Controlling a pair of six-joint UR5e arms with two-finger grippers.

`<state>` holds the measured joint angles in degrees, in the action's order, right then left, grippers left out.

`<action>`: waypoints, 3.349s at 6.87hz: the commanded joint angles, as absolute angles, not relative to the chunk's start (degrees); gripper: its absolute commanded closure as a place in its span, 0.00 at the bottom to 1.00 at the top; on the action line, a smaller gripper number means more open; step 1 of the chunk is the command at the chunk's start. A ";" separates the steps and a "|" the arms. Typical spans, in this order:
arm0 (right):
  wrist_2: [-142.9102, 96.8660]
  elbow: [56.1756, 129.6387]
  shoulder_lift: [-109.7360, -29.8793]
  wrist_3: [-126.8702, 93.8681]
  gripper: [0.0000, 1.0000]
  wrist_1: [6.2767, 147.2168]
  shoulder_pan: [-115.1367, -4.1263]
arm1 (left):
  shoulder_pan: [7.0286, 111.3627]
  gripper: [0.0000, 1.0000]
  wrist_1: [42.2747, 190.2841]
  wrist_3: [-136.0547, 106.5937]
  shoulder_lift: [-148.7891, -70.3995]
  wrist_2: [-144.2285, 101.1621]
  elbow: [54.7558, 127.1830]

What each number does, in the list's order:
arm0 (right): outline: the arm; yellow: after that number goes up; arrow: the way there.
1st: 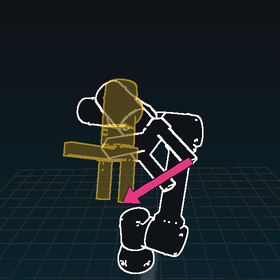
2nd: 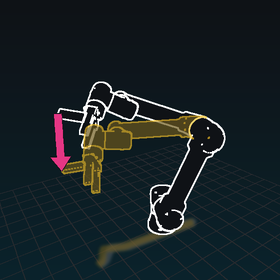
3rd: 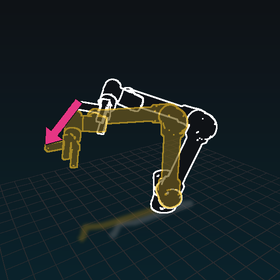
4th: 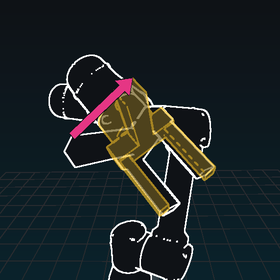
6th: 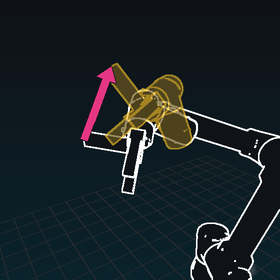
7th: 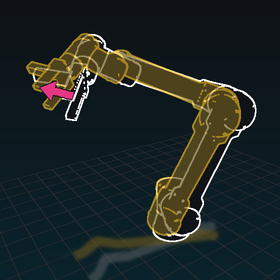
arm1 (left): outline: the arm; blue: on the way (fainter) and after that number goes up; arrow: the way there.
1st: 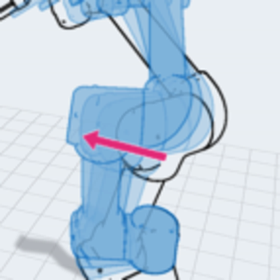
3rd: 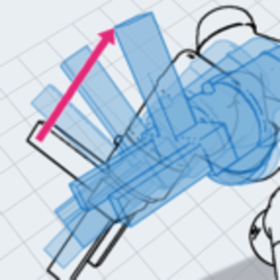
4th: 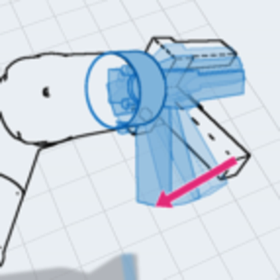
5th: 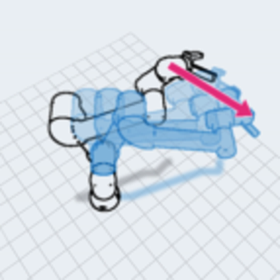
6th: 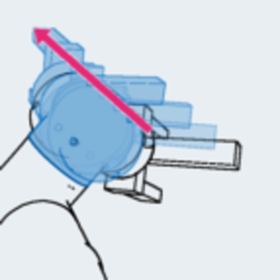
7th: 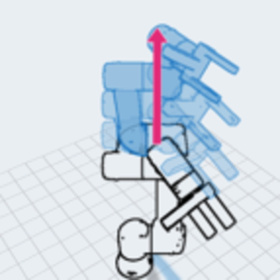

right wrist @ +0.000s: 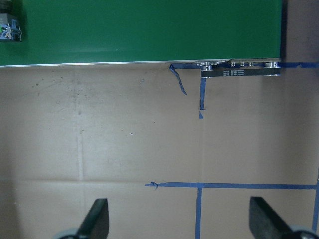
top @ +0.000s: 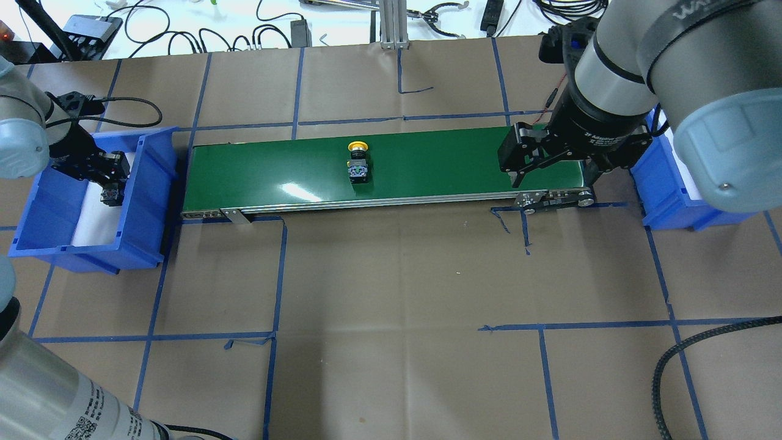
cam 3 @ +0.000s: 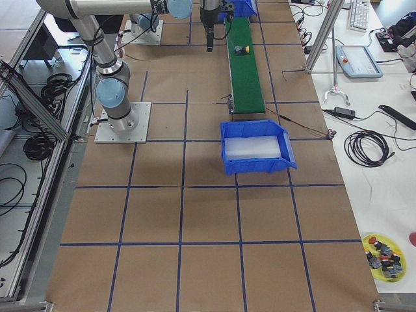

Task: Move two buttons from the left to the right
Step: 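Lower the left gripper into the bin and grasp the red-capped button, then carry the red button to the belt while the right gripper approaches the yellow button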

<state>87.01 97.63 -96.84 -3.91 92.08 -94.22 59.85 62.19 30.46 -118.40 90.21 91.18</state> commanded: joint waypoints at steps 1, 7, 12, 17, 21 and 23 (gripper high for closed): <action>87.01 97.65 -96.77 -3.87 0.00 92.02 -94.22 | 59.85 0.94 68.96 30.50 -114.28 90.96 88.61; 86.92 97.65 -96.77 -3.87 0.00 92.20 -94.22 | 64.93 0.94 86.04 26.91 -108.11 94.57 78.23; 87.01 97.73 -96.77 -3.87 0.00 92.11 -94.22 | 78.02 0.94 86.05 14.35 -106.88 94.57 79.36; 87.01 97.65 -96.86 -3.95 0.00 92.11 -94.22 | 82.27 0.94 80.03 8.53 -109.07 93.96 85.84; 86.92 97.91 -96.51 -3.96 0.00 94.20 -94.31 | 82.35 0.94 66.63 7.47 -113.19 93.69 92.29; 86.92 99.05 -90.82 -3.87 0.00 106.62 -94.22 | 82.44 0.94 65.40 7.56 -114.52 93.69 92.46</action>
<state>86.93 98.51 -94.03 -3.94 98.81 -94.25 82.41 66.16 7.54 -113.74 93.70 92.30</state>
